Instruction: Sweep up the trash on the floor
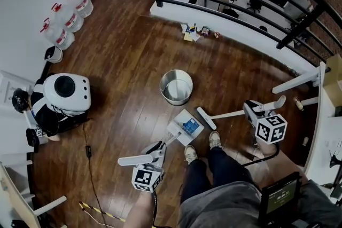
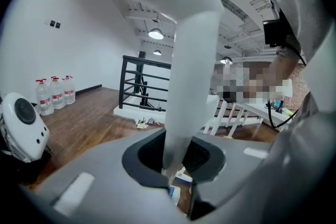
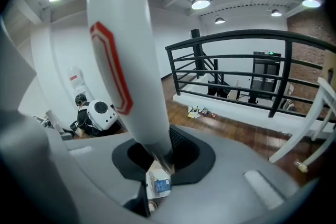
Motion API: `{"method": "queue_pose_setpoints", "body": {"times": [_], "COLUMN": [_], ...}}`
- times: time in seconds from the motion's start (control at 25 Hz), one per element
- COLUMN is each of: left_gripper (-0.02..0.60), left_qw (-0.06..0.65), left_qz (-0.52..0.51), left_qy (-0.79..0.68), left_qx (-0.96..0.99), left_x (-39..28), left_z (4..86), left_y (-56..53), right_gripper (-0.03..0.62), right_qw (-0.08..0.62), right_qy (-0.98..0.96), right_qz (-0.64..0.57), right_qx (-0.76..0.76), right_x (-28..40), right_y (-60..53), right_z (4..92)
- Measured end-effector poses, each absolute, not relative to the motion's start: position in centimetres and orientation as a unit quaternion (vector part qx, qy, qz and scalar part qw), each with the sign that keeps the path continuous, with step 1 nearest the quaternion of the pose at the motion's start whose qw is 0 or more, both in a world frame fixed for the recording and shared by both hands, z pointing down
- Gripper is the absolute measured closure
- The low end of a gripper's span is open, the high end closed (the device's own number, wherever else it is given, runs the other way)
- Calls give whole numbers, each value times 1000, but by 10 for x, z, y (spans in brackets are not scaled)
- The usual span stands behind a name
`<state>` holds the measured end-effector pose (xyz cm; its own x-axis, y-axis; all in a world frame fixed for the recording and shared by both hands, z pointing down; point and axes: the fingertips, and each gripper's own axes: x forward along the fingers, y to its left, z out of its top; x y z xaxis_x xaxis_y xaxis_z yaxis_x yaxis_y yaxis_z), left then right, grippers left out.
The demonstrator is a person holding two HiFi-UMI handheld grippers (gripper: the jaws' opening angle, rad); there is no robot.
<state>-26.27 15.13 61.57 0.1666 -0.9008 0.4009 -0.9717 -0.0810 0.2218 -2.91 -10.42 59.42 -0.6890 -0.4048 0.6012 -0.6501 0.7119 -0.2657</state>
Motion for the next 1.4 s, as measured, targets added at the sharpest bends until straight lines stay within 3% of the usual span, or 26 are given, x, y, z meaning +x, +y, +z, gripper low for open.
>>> {"method": "queue_pose_setpoints", "body": {"times": [0.36,0.88,1.4], "left_gripper": [545,545,545], "left_qw": [198,153,149], "left_qz": [38,22,-14], "left_qy": [-656,-663,-681], "left_qx": [727,732,717], "left_x": [-275,-276,-308], "left_z": [556,404,282], "left_y": [160,159,128], "right_gripper": [543,543,543], "right_qw": [250,230,218], "right_qy": [-878,-870,-863], "right_qz": [240,254,275], "right_qx": [331,353,363], "right_x": [12,68,114], "right_y": [-119,-140,-167], "right_z": [574,533,512]}}
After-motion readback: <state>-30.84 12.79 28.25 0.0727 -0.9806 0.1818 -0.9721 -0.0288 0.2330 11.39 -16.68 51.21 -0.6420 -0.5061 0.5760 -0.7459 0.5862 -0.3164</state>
